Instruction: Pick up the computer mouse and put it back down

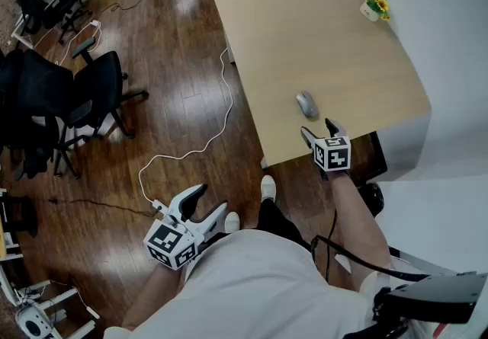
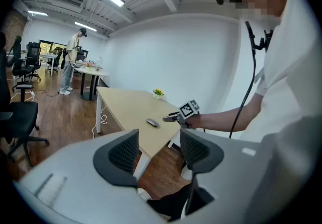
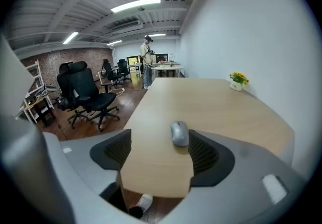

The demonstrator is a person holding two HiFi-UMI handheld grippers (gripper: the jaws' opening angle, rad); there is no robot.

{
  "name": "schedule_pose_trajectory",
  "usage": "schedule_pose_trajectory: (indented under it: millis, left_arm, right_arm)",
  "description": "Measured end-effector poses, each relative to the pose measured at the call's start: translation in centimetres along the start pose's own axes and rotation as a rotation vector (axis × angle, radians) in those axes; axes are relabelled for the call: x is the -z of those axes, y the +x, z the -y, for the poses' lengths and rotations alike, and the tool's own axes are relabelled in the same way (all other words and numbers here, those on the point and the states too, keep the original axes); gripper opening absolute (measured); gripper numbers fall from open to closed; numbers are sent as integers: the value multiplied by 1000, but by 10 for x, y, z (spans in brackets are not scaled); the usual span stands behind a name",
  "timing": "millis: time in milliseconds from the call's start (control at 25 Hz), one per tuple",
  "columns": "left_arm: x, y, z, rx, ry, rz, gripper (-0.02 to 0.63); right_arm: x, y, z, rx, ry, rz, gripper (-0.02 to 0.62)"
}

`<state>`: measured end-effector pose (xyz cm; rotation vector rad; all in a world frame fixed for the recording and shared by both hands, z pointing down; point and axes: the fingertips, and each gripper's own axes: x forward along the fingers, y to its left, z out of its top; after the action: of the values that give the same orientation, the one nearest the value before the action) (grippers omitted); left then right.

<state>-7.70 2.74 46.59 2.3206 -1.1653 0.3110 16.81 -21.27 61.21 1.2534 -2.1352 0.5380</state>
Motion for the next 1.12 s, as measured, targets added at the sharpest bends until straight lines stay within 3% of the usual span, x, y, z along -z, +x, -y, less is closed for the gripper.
schedule_pose_trajectory:
  millis: [240,440,680,920,1120]
  left_arm:
    - [-47,69,-7,-51,-57,28,230]
    - [-50,90,-24,-126,-92,13,230]
    - [-54,105,-35,-158,-113,-6,230]
    - [-63,114,-34,-111,-74,-6,230]
    - [-59,103,-29,-58,-35,10,230]
  right_arm:
    - [-10,109,68,4,-20,-112,359]
    - [12,163,85,-3,-36,-196,353]
    - [21,170,81,-42,-33,-190,298]
    - [14,162,76,-41,-25,-186,295]
    - [-5,119,61,-39,-7,-129,295]
